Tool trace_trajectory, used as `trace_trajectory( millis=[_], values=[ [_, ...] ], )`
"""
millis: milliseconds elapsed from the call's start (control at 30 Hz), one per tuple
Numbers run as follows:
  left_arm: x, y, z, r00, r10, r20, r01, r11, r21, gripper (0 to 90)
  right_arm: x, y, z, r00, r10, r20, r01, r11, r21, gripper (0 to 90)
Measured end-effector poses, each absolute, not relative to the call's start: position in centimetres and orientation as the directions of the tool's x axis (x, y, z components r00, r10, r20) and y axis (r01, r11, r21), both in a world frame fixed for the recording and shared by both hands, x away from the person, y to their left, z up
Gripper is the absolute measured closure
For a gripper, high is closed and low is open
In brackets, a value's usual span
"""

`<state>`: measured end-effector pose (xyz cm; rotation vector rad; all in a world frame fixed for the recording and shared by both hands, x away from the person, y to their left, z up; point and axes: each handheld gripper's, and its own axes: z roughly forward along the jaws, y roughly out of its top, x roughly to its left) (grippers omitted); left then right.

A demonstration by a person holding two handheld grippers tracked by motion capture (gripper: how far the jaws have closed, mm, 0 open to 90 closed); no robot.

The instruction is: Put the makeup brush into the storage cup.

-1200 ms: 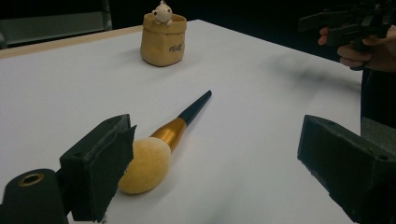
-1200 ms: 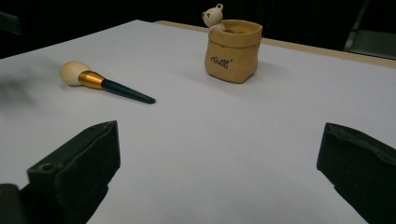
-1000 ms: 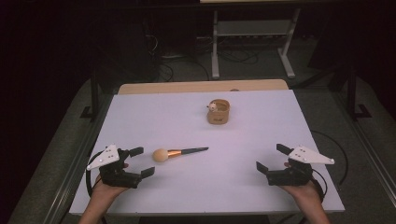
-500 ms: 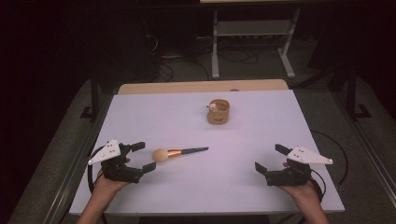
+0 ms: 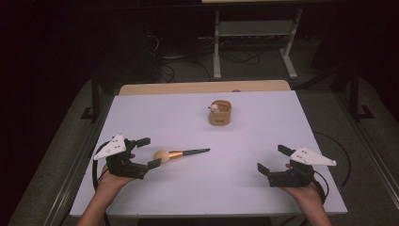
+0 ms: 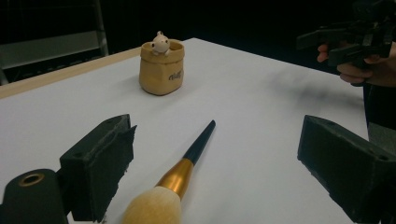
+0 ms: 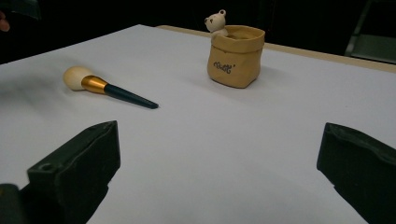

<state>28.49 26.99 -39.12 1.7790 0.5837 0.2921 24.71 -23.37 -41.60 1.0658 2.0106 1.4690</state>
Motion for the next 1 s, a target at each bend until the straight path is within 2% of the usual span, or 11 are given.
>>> trace_trajectory(
  millis=[1000],
  values=[
    [31.4,25.6,-37.7,0.865,0.492,-0.099,0.211,-0.178,0.961,10.1,24.9,-23.3,-41.6,-0.616,0.780,0.107,0.333,0.135,0.933,0.0]
  ],
)
